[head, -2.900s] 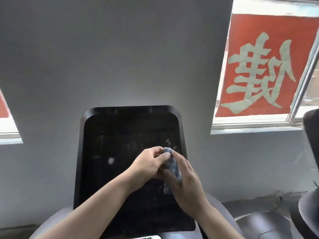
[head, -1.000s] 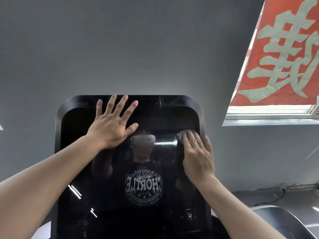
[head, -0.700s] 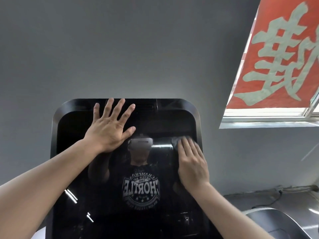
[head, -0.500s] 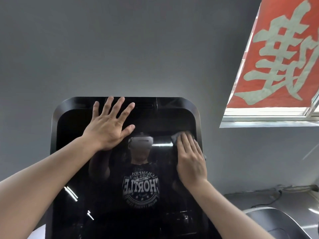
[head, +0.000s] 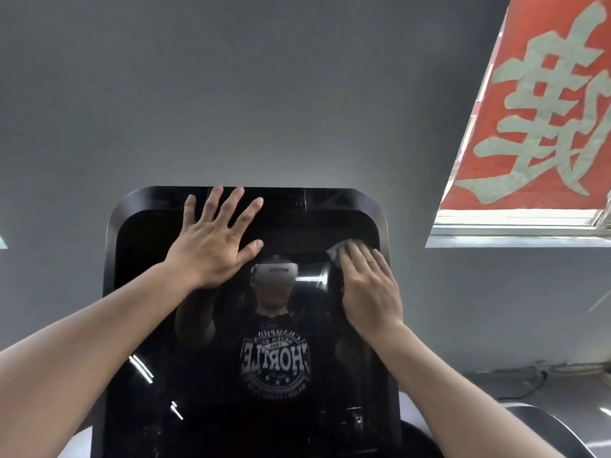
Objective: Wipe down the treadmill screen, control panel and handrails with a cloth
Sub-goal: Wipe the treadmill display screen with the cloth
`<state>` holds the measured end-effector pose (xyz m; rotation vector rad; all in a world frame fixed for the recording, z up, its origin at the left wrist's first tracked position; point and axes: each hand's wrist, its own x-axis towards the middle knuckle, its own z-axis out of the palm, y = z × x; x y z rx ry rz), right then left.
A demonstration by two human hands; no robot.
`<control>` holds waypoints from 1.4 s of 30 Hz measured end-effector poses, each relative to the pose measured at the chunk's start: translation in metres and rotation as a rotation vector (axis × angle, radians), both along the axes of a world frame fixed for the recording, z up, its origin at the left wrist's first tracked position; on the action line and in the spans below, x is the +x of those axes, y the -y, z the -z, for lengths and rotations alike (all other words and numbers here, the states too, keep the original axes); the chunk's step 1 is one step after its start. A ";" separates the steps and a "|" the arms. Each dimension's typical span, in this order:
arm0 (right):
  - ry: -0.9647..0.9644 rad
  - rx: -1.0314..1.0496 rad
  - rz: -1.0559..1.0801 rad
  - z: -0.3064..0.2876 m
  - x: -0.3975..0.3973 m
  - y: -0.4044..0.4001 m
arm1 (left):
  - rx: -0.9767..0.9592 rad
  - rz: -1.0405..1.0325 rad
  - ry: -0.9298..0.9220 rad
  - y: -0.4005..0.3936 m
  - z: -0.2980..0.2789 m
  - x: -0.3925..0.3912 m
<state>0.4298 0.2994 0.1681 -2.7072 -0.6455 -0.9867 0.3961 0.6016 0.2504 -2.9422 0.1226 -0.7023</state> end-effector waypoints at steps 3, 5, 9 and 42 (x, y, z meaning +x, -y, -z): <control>0.019 0.086 0.070 -0.001 -0.001 -0.018 | -0.005 0.002 0.002 -0.002 0.000 0.000; 0.046 -0.044 -0.067 0.042 -0.030 -0.015 | -0.002 0.010 0.005 -0.003 0.000 0.000; 0.024 0.001 0.001 0.050 -0.025 0.027 | -0.008 0.015 0.009 -0.002 0.000 0.000; 0.046 -0.197 -0.101 0.099 -0.084 0.002 | -0.037 0.010 0.033 -0.002 0.003 0.001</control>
